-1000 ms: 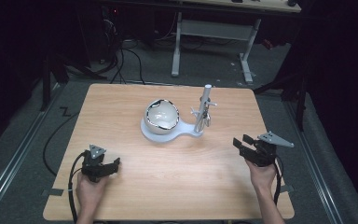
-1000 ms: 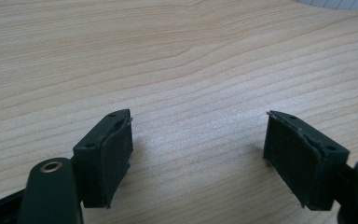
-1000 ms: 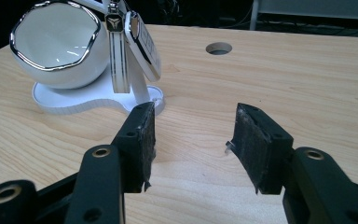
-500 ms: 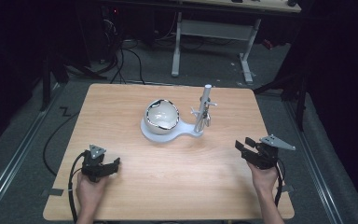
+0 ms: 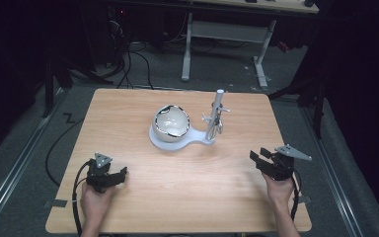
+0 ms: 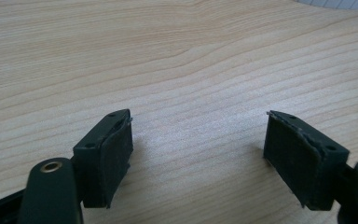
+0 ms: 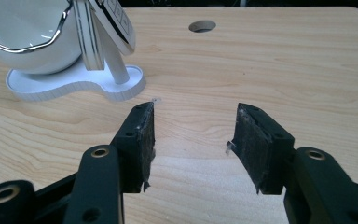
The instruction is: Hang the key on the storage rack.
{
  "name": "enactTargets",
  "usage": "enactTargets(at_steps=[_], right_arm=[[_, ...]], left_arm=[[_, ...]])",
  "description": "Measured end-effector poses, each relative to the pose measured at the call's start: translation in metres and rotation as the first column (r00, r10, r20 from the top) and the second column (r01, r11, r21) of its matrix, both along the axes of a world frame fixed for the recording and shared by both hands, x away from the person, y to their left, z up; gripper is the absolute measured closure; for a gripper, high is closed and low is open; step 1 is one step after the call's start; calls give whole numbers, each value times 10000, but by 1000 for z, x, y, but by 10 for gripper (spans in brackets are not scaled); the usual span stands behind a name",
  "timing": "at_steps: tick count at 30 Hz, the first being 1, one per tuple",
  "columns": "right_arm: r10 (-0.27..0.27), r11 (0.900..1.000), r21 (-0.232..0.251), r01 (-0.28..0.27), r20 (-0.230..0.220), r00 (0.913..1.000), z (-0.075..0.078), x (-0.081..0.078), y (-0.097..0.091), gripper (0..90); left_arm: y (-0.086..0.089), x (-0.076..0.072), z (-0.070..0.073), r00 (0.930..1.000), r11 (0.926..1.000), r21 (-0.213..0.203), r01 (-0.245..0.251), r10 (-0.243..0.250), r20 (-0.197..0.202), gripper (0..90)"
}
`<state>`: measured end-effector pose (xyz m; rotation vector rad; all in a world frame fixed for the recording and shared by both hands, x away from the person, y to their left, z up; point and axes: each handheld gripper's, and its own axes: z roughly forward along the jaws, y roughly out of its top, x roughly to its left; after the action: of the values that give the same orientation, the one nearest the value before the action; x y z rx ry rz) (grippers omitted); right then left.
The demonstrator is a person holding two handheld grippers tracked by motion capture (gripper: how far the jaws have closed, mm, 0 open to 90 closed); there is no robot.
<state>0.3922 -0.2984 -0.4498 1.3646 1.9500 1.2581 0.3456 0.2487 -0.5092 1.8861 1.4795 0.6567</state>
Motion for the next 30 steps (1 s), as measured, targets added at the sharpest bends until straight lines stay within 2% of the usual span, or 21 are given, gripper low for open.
enactTargets(at_steps=[13, 30], right_arm=[[-253, 9997, -81, 249, -441, 9987, -16, 2, -2, 486], [-235, 9965, -815, 165, -853, 9961, -31, 11, 9, 498]], left_arm=[[0, 0, 0, 10000, 10000, 1, -1, 1, -1, 241], [0, 0, 0, 10000, 10000, 0, 0, 0, 0, 241]])
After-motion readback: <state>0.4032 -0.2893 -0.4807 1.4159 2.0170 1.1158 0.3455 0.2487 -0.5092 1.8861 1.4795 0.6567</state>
